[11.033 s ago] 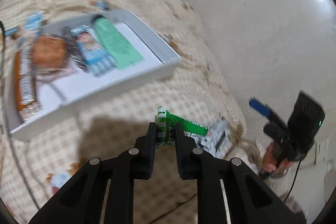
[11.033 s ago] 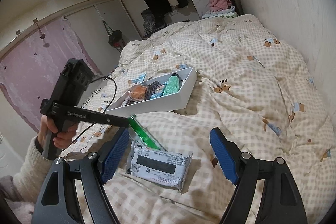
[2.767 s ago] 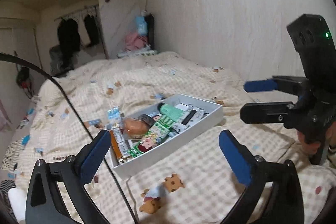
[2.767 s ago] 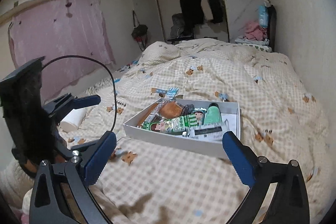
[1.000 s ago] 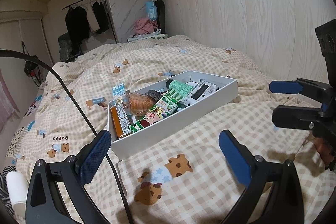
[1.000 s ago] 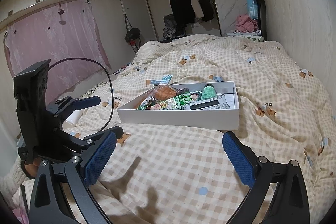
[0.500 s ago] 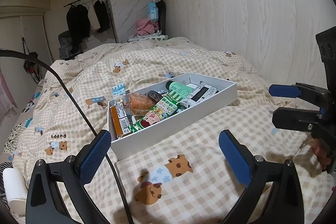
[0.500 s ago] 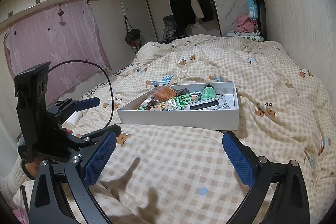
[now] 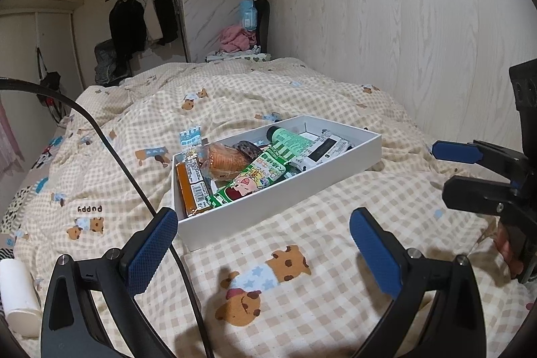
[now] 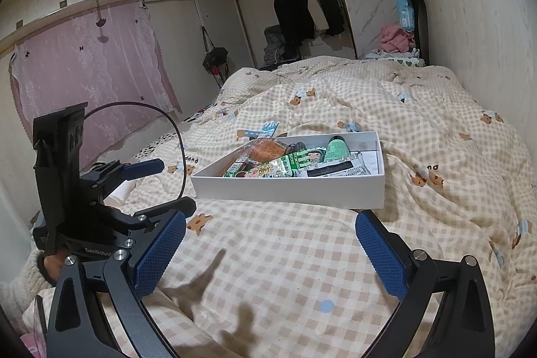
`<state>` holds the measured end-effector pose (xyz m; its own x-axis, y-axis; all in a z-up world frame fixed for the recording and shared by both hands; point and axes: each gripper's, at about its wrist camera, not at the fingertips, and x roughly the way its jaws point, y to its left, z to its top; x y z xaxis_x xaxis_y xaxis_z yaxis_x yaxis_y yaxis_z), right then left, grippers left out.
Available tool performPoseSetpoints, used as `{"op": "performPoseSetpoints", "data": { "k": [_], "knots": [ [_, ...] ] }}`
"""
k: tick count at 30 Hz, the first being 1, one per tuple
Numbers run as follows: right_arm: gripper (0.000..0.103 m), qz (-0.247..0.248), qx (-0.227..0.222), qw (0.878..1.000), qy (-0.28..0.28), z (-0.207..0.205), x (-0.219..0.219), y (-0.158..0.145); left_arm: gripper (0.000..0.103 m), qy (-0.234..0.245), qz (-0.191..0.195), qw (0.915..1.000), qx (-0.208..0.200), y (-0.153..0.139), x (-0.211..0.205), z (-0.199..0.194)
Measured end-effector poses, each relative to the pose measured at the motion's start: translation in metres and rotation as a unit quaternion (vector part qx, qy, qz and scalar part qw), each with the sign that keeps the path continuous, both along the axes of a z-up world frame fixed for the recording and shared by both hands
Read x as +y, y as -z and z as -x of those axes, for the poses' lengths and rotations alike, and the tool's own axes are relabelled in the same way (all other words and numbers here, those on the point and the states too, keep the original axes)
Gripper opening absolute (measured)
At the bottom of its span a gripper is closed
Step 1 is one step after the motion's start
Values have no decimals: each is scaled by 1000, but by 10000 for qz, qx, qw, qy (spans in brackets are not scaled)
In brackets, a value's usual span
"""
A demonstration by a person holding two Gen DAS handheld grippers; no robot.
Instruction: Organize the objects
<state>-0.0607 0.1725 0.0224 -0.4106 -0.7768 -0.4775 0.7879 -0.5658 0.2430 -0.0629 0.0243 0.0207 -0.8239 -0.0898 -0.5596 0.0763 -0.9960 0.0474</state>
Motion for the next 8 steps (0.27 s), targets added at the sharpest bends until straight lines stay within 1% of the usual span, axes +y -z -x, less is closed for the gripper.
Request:
{"op": "performPoseSetpoints", "data": {
  "k": [2, 6, 8],
  "knots": [
    [102, 10, -16, 10000, 3, 0, 0, 0, 102, -67, -18, 9999, 78, -2, -2, -3],
    [102, 9, -22, 10000, -1, 0, 1, -1, 102, -242, -37, 9984, 507, -11, -6, -20],
    [102, 0, -34, 10000, 0, 1, 1, 0, 102, -302, -30, 9976, 626, -14, -7, -25]
  ]
}}
